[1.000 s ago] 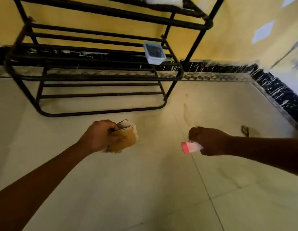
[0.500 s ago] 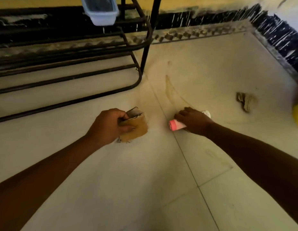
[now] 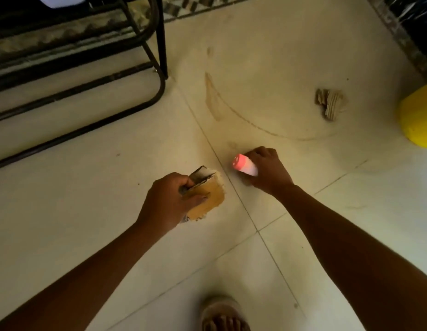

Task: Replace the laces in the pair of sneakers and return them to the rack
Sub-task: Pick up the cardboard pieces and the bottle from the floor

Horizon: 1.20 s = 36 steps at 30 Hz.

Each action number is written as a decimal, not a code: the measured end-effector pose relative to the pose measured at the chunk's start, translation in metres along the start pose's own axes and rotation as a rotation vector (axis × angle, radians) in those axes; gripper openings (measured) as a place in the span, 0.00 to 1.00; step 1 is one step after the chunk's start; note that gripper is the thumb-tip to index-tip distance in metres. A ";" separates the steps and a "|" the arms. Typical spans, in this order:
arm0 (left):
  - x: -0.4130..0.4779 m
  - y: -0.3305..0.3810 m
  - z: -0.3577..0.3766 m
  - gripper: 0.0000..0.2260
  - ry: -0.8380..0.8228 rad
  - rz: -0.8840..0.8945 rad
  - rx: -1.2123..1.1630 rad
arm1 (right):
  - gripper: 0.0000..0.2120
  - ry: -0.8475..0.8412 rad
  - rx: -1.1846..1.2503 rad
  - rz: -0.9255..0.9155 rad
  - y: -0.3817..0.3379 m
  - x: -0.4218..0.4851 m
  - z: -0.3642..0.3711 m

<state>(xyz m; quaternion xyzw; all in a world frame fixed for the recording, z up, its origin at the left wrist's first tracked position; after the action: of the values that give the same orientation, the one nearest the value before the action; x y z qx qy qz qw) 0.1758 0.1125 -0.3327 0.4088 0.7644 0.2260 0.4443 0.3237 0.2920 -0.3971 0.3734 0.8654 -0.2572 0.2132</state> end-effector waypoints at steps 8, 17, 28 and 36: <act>-0.021 0.036 -0.003 0.10 0.041 -0.039 -0.030 | 0.19 -0.068 0.123 0.224 0.001 -0.047 -0.005; -0.038 0.156 -0.019 0.09 0.031 -0.083 -0.045 | 0.13 0.120 0.557 0.369 0.008 -0.137 -0.119; -0.018 0.301 -0.041 0.15 0.052 -0.141 -0.160 | 0.10 0.203 0.924 0.516 0.077 -0.207 -0.251; 0.085 0.343 -0.029 0.11 0.037 -0.188 -0.206 | 0.16 0.238 0.970 0.605 0.149 -0.153 -0.307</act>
<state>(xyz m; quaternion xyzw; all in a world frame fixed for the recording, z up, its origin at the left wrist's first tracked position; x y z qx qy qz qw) 0.2731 0.3765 -0.1165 0.2835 0.7800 0.2682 0.4892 0.4788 0.4834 -0.1156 0.6853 0.5214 -0.5081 -0.0169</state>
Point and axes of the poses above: each hand's wrist, its own x-axis towards the middle knuckle, its own z-axis out of the palm, y = z × x, the point moved 8 cm from there along x, towards the middle knuckle, and after that the axes turned 14 degrees about -y, right-handed, at the moved point
